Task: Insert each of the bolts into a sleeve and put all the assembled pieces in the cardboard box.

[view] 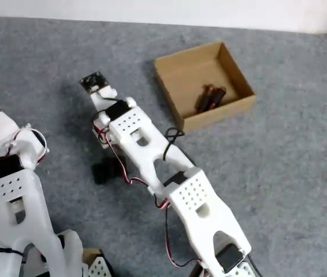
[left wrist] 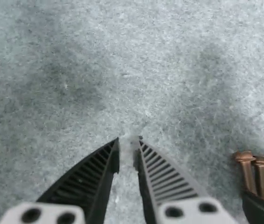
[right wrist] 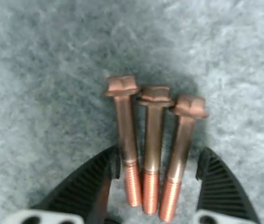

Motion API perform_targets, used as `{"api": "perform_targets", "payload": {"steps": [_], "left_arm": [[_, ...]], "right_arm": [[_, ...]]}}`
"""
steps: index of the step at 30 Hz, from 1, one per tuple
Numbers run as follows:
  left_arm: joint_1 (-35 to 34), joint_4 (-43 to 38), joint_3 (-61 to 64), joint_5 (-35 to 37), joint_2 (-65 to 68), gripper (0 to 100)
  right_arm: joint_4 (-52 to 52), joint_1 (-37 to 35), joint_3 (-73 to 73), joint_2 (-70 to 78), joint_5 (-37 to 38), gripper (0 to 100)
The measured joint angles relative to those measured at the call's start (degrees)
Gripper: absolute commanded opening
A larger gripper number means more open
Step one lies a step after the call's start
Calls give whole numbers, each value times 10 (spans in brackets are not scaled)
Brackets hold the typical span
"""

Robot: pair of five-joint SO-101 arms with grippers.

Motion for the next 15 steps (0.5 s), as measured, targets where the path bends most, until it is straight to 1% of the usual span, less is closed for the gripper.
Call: {"api": "perform_targets", "payload": {"steps": [3, 5, 15], "left_arm": [[0, 0, 0, 0, 0, 70], [0, 0, 0, 0, 0, 70], [0, 0, 0, 0, 0, 70]], "right_arm": [[0, 12, 0, -2, -40, 242], [0, 22, 0, -2, -55, 242], [0, 34, -1, -2, -66, 242]]}}
